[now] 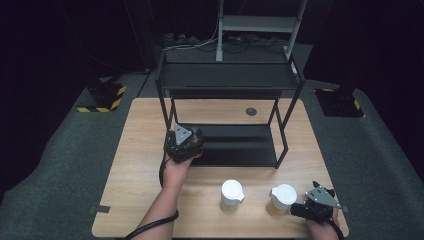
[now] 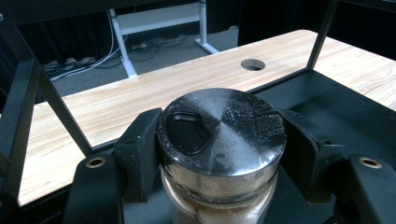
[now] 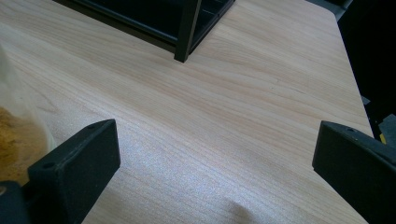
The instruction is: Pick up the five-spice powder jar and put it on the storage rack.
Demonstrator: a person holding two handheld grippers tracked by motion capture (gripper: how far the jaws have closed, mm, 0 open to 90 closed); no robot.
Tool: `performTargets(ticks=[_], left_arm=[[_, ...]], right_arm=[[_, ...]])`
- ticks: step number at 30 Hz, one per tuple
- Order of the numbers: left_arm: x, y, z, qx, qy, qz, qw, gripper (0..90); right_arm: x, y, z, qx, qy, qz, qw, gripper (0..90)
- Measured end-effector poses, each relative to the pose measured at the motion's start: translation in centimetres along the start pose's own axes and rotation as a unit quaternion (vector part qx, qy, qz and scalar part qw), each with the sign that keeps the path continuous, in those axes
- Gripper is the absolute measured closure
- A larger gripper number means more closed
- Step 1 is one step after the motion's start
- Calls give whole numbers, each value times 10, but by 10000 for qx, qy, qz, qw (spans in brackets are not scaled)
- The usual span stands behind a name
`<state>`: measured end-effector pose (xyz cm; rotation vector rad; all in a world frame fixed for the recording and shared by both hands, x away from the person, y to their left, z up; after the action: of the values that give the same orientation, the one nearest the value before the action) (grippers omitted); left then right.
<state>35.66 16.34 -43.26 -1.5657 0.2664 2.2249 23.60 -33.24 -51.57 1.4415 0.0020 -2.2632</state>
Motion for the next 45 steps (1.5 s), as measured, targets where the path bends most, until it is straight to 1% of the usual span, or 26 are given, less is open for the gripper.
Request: performTargets(ticks=[5, 6, 8, 11, 26, 29, 34, 37, 42, 45], left_arm=[[1, 1, -4, -35, -48, 50, 10000, 350], [1, 2, -5, -20, -43, 91, 9999, 350], [2, 2, -6, -40, -77, 45, 10000, 350], [3, 4, -10, -71, -105, 51, 9999, 350], [4, 6, -18, -97, -214, 36, 9997, 350], [5, 5, -20, -96, -214, 75, 9997, 350], [6, 5, -21, -108, -260, 74, 9996, 350], [7, 5, -22, -115, -264, 121, 9995, 349], [8, 4, -23, -107, -276, 107, 9995, 350], [9, 4, -23, -111, -267, 160, 9995, 349]], right_arm=[[0, 1, 0, -14, 9, -19, 10000, 3], [0, 1, 0, -17, 12, -20, 10000, 3], [0, 1, 0, -18, 12, -19, 10000, 3], [0, 1, 0, -22, 8, -15, 10000, 2], [1, 1, 0, -28, 21, -30, 10000, 2], [1, 1, 1, -31, 35, -28, 10000, 2], [1, 2, 1, -42, 31, -42, 10000, 2], [1, 2, 1, -40, 34, -50, 10000, 2], [1, 2, 1, -41, 32, -42, 10000, 3], [1, 2, 1, -40, 34, -43, 10000, 3]])
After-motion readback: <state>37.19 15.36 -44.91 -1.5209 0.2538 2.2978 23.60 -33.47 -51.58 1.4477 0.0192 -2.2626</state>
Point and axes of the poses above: each handheld gripper's, and its own axes: z roughly backward along the jaws, x roughly out of its underside, y roughly to its right, the point moved 5 cm from there along -z, roughly forward along the jaws, and after that the axes turned 1 degree about -z, right-handed, at the moved point
